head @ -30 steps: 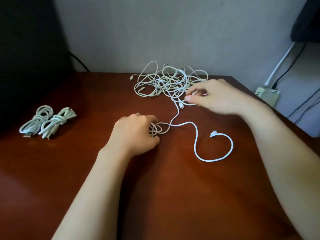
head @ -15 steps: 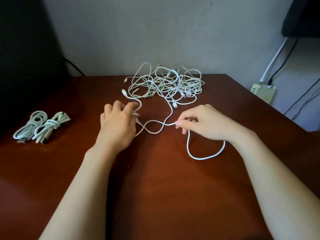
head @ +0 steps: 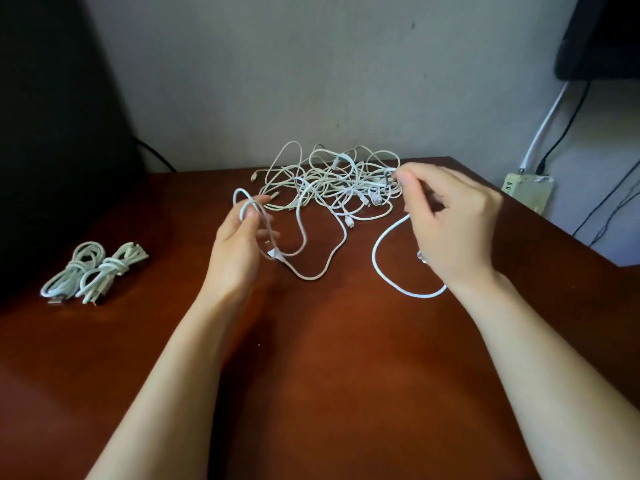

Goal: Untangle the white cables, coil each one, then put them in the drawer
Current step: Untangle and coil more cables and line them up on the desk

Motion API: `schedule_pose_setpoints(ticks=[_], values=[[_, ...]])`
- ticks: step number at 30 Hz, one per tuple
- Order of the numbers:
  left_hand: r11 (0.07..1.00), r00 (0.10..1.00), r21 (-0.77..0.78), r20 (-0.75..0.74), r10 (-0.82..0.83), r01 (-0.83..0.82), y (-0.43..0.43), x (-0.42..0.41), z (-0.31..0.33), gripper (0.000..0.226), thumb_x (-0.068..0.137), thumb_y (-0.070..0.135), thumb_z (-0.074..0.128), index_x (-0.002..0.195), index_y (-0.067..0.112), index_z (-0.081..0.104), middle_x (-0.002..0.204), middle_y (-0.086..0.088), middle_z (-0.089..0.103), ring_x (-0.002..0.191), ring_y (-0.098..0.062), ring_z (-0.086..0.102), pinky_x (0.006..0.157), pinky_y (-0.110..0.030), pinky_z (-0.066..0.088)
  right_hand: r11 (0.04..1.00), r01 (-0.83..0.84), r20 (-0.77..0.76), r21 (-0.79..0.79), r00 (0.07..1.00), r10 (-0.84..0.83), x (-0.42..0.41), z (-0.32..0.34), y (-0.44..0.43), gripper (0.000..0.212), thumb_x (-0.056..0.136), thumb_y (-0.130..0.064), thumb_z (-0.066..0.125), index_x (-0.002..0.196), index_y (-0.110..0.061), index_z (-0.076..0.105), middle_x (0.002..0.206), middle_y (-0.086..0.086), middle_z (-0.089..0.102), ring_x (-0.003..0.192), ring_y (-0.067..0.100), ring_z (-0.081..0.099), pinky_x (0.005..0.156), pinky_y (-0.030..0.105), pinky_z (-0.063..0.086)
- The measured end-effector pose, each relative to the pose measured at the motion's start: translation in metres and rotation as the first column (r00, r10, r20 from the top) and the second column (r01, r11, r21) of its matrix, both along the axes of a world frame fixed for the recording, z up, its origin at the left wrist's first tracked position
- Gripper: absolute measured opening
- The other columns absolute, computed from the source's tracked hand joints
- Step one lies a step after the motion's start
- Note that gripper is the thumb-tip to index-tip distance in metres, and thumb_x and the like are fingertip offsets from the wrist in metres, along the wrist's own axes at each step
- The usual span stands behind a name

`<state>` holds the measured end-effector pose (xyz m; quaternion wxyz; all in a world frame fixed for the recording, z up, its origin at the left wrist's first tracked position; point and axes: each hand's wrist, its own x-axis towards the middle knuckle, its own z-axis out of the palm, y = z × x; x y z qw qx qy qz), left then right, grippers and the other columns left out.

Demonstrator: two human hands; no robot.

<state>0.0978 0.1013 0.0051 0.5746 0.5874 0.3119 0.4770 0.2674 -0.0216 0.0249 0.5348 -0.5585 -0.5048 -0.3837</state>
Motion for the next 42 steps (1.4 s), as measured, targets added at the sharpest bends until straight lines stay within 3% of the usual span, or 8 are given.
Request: schedule_pose_setpoints(ticks=[5, 9, 18, 23, 28, 31, 36, 42], values=[[0.988, 0.986, -0.003, -0.073, -0.153, 0.153, -0.003, 0.001, -0.005, 0.011, 0.098, 0.017, 0.05, 0.107, 0.013, 0.054, 0.104, -0.014, 0.064, 0.098, -0.023, 0.065, 0.083, -0.024, 0.052, 0.998, 0.036, -0.184, 0.054, 0.983, -0.025, 0.003, -0.001, 0.0, 0.023, 0.093, -0.019, 0.056, 0.082, -0.008, 0.073, 0.051, 0.004, 0.058, 0.044, 0.019, 0.054, 0.05, 0.031, 0.045], [0.978, 0.935, 0.206, -0.35, 0.062, 0.012, -0.001, -0.002, -0.011, 0.015, 0.091, 0.038, 0.06, 0.091, 0.023, 0.063, 0.087, 0.008, 0.073, 0.097, -0.014, 0.066, 0.094, -0.044, 0.051, 0.994, -0.054, -0.498, 0.096, 0.862, 0.095, 0.002, 0.004, -0.001, 0.021, 0.093, -0.026, 0.053, 0.081, -0.033, 0.069, 0.047, -0.014, 0.056, 0.042, 0.01, 0.06, 0.052, 0.034, 0.051], [0.895, 0.807, 0.417, -0.468, 0.361, -0.158, -0.002, -0.01, -0.005, 0.03, 0.09, 0.033, 0.063, 0.064, 0.019, 0.069, 0.05, 0.009, 0.062, 0.06, -0.01, 0.061, 0.059, -0.025, 0.044, 0.958, -0.205, -0.687, 0.199, 0.668, 0.286, -0.004, 0.008, 0.003, 0.027, 0.098, -0.01, 0.049, 0.077, -0.021, 0.062, 0.063, 0.001, 0.058, 0.056, 0.013, 0.069, 0.052, 0.021, 0.052], [0.853, 0.798, 0.472, -0.414, 0.437, -0.222, -0.002, -0.006, -0.006, 0.013, 0.089, 0.019, 0.06, 0.098, 0.02, 0.068, 0.095, 0.0, 0.068, 0.088, -0.017, 0.062, 0.073, -0.026, 0.041, 0.959, -0.201, -0.674, 0.199, 0.682, 0.283, -0.002, 0.006, 0.002, 0.027, 0.098, -0.013, 0.048, 0.076, -0.023, 0.061, 0.061, -0.004, 0.057, 0.056, 0.013, 0.069, 0.053, 0.021, 0.051], [0.865, 0.757, 0.481, -0.511, 0.407, -0.141, 0.009, -0.01, -0.016, 0.055, 0.091, 0.01, 0.057, 0.143, 0.013, 0.039, 0.146, -0.01, 0.041, 0.136, -0.025, 0.036, 0.108, -0.028, 0.025, 0.966, -0.2, -0.647, 0.166, 0.717, 0.26, -0.003, 0.005, 0.001, 0.023, 0.098, -0.015, 0.049, 0.081, -0.019, 0.063, 0.061, -0.004, 0.055, 0.052, 0.01, 0.066, 0.051, 0.019, 0.047], [0.911, 0.726, 0.412, -0.63, 0.276, 0.012, 0.014, -0.007, -0.024, 0.053, 0.096, 0.018, 0.052, 0.147, 0.02, 0.035, 0.151, -0.009, 0.037, 0.143, -0.025, 0.025, 0.115, -0.032, 0.018, 0.976, -0.185, -0.606, 0.116, 0.765, 0.217, -0.003, 0.003, 0.002, 0.023, 0.097, -0.02, 0.05, 0.079, -0.027, 0.063, 0.058, -0.009, 0.055, 0.051, 0.011, 0.065, 0.054, 0.026, 0.05], [0.926, 0.47, 0.329, -0.858, 0.209, 0.188, 0.019, 0.0, -0.032, 0.046, 0.101, 0.042, 0.033, 0.143, 0.024, 0.043, 0.156, -0.005, 0.027, 0.148, -0.023, 0.007, 0.117, -0.045, 0.002, 0.992, -0.125, -0.467, 0.031, 0.876, 0.125, -0.002, -0.001, 0.002, 0.02, 0.093, -0.031, 0.051, 0.08, -0.037, 0.065, 0.06, -0.018, 0.059, 0.052, 0.011, 0.065, 0.061, 0.044, 0.053], [0.919, 0.506, 0.37, -0.823, 0.257, 0.135, 0.018, -0.001, -0.028, 0.045, 0.1, 0.043, 0.036, 0.132, 0.018, 0.057, 0.142, -0.002, 0.043, 0.134, -0.029, 0.027, 0.114, -0.042, 0.019, 0.99, 0.116, -0.163, -0.085, 0.978, -0.128, 0.007, -0.003, -0.002, 0.024, 0.093, -0.022, 0.054, 0.085, -0.009, 0.073, 0.062, 0.001, 0.057, 0.055, 0.025, 0.059, 0.054, 0.031, 0.04]])
